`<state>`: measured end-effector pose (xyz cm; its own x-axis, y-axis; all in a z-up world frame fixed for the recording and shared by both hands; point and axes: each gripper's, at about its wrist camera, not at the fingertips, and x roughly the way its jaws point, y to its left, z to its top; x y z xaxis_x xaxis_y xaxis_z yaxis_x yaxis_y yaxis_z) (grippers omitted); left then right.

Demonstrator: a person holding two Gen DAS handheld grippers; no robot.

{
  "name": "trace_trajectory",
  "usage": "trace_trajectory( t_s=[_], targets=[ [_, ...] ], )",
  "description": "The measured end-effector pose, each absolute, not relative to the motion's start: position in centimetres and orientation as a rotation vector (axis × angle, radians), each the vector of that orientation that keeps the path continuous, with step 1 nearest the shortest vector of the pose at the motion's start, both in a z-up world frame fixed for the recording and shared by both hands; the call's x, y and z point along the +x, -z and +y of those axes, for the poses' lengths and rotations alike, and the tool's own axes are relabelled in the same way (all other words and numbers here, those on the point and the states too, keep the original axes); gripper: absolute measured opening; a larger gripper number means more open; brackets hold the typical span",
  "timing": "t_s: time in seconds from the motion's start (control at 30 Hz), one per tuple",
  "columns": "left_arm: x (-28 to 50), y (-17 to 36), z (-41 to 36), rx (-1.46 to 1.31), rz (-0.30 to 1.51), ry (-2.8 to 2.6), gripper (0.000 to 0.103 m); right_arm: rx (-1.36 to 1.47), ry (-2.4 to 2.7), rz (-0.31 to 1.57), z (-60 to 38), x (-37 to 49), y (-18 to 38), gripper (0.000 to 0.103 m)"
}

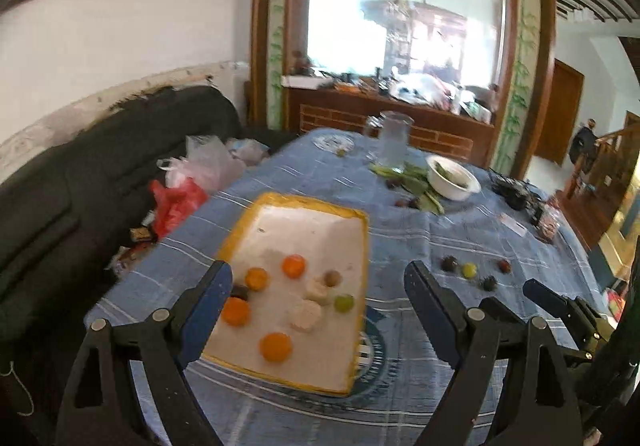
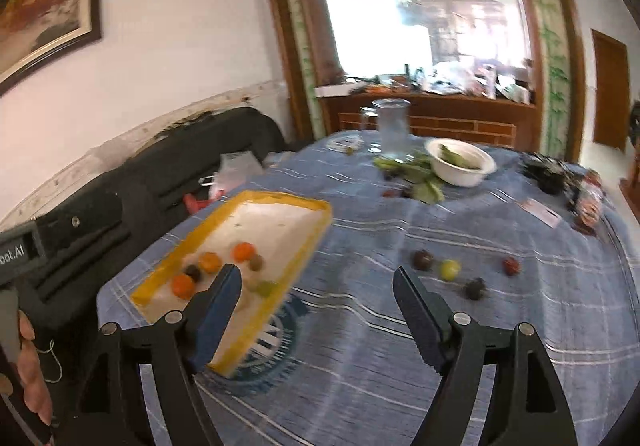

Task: Organize fruits
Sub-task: 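Withdraw both open tools from the tray back to the remaining fruit, then grasp a dark purple plum with the left tool while the right tool grasps another plum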

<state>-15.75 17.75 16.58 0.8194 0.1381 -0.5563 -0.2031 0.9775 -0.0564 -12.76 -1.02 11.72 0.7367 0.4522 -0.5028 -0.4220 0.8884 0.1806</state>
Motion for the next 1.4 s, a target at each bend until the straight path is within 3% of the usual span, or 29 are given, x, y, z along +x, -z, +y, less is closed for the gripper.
trace_trajectory(
  t_s=[0.53,0.83,0.97,1.03,1.1,1.13,1.2,1.23,1.3,1.4],
  targets=[
    [-9.0,-11.2,13.5,-0.128,0.701,-0.067,0.087,0.176,-0.063,0.682,-19.1,-10.0,-9.1,0.082],
    [-5.6,-11.9,10.6,-0.052,0.727,0.050,0.087,0.239,-0.122,0.767,-17.2,-3.3,-9.5,0.082],
    [-2.7,-12.7,10.6,-0.119,0.743,0.101,0.087,0.258,-0.249,0.835,-13.5,0.4,-6.8,0.082],
    [-1.0,-12.4,10.3,-0.142,0.762,0.122,0.087,0.224,-0.268,0.860,-12.0,1.3,-5.3,0.076],
    [0.8,-11.6,9.6,-0.161,0.785,0.162,0.087,0.189,-0.277,0.893,-11.1,1.7,-4.0,0.060],
    [1.6,-11.1,9.2,-0.168,0.797,0.175,0.085,0.179,-0.281,0.906,-10.9,1.8,-3.5,0.059],
    [3.1,-9.6,8.0,-0.179,0.822,0.206,0.070,0.173,-0.284,0.901,-10.9,1.9,-3.2,0.059],
    [3.9,-8.8,7.5,-0.181,0.843,0.215,0.058,0.178,-0.291,0.898,-11.0,1.9,-3.1,0.059],
    [5.7,-6.9,6.5,-0.205,0.898,0.228,0.046,0.190,-0.298,0.897,-11.2,2.0,-2.9,0.059],
    [7.6,-4.5,6.2,-0.263,0.944,0.219,0.046,0.178,-0.298,0.899,-11.1,2.1,-2.8,0.059]
  ],
)
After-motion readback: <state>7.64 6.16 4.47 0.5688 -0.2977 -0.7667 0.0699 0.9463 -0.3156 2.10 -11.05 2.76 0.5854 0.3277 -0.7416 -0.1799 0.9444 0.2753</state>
